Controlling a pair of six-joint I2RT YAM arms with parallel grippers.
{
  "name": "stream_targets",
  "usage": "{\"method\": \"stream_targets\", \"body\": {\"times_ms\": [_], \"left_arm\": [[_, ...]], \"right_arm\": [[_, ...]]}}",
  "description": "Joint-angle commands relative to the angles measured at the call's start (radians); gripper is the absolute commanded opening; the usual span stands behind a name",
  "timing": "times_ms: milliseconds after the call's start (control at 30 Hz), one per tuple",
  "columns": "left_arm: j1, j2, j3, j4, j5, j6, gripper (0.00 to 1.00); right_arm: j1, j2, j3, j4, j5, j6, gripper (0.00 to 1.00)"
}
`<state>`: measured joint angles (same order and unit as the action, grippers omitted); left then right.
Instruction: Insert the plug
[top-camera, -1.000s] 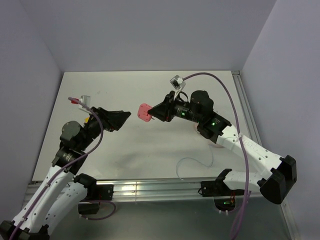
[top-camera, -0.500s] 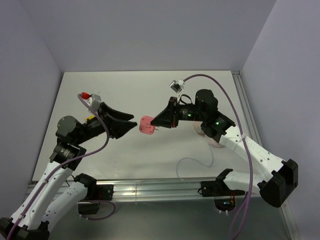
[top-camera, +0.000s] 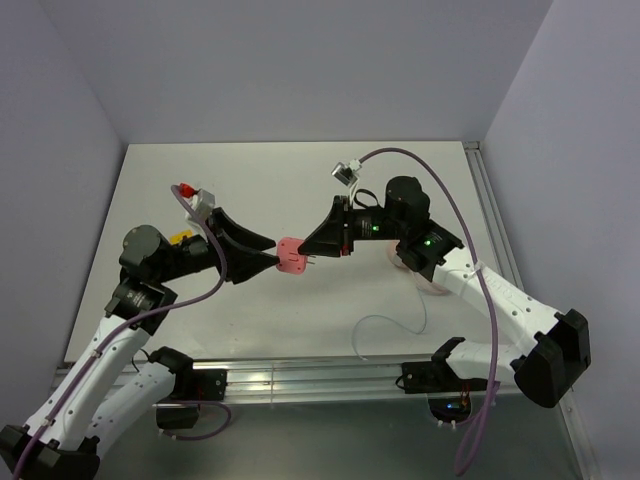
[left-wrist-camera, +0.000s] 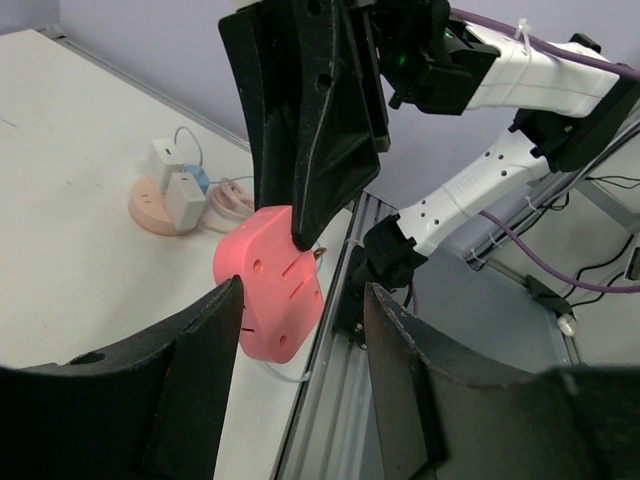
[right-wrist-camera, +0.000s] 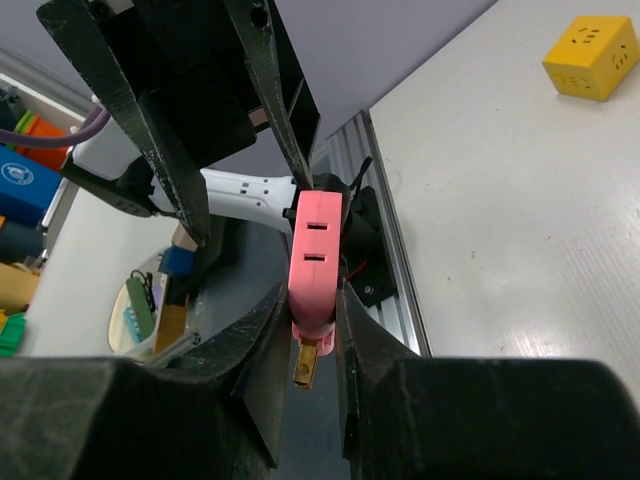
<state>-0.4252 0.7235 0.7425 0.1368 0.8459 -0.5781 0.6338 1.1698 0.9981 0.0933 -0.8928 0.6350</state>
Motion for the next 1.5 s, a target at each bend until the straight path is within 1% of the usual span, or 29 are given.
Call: {"method": "stream_targets", "body": {"times_ms": [0,133,300,500,567,633,667,700,767,867,933,967,1000,1067,1200,1300,1467], "left_arm": [[-0.001,-0.007,0.014,0.050,0.067,-0.014,0.57],[-0.001,-0.006,0.006,0.047,0.087,-0.008,0.59],[-0.001,0.013,0.000,0.043,0.094,-0.014,0.59],[0.000,0.001,0.029,-0.009,0.015,0.006,0.59],[-0.001,-0.012,0.040,-0.017,0.001,0.001,0.61],[-0.001,-0.013,0.035,0.001,0.025,-0.018,0.63],[0.000,-0.001,0.034,0.021,0.038,-0.040,0.63],[-0.001,0.007,0.032,0.035,0.083,-0.055,0.62],[0.000,0.037,0.028,0.067,0.126,-0.094,0.59],[-0.006,0.045,0.023,0.075,0.156,-0.108,0.60],[-0.009,0.037,0.000,0.130,0.171,-0.137,0.62],[-0.010,0.040,-0.005,0.180,0.180,-0.179,0.62],[-0.010,0.045,-0.008,0.197,0.191,-0.199,0.62],[-0.018,0.071,0.004,0.189,0.196,-0.212,0.61],[-0.040,0.091,0.044,0.129,0.163,-0.184,0.59],[-0.058,0.113,0.060,0.072,0.147,-0.154,0.54],[-0.070,0.129,0.054,0.090,0.136,-0.172,0.49]], "right_arm": [[-0.011,0.001,0.017,0.077,-0.047,0.025,0.00],[-0.014,0.005,0.005,0.132,-0.077,0.058,0.00],[-0.014,0.013,0.007,0.158,-0.116,0.074,0.00],[-0.014,0.014,0.010,0.129,-0.158,0.060,0.00],[-0.014,0.007,0.005,0.123,-0.158,0.055,0.00],[-0.010,0.002,0.008,0.123,-0.169,0.051,0.00],[-0.008,0.004,0.011,0.123,-0.167,0.051,0.00],[-0.002,0.007,0.014,0.117,-0.166,0.048,0.00],[0.006,0.014,0.030,0.114,-0.158,0.046,0.00],[0.015,0.031,0.059,0.115,-0.147,0.051,0.00],[0.026,0.050,0.082,0.115,-0.147,0.049,0.00],[0.030,0.065,0.091,0.111,-0.146,0.046,0.00],[0.033,0.073,0.099,0.111,-0.146,0.046,0.00],[0.046,0.085,0.114,0.114,-0.146,0.051,0.00],[0.064,0.103,0.128,0.123,-0.130,0.057,0.00],[0.067,0.102,0.131,0.131,-0.114,0.063,0.00],[0.078,0.110,0.151,0.111,-0.110,0.049,0.00]]}}
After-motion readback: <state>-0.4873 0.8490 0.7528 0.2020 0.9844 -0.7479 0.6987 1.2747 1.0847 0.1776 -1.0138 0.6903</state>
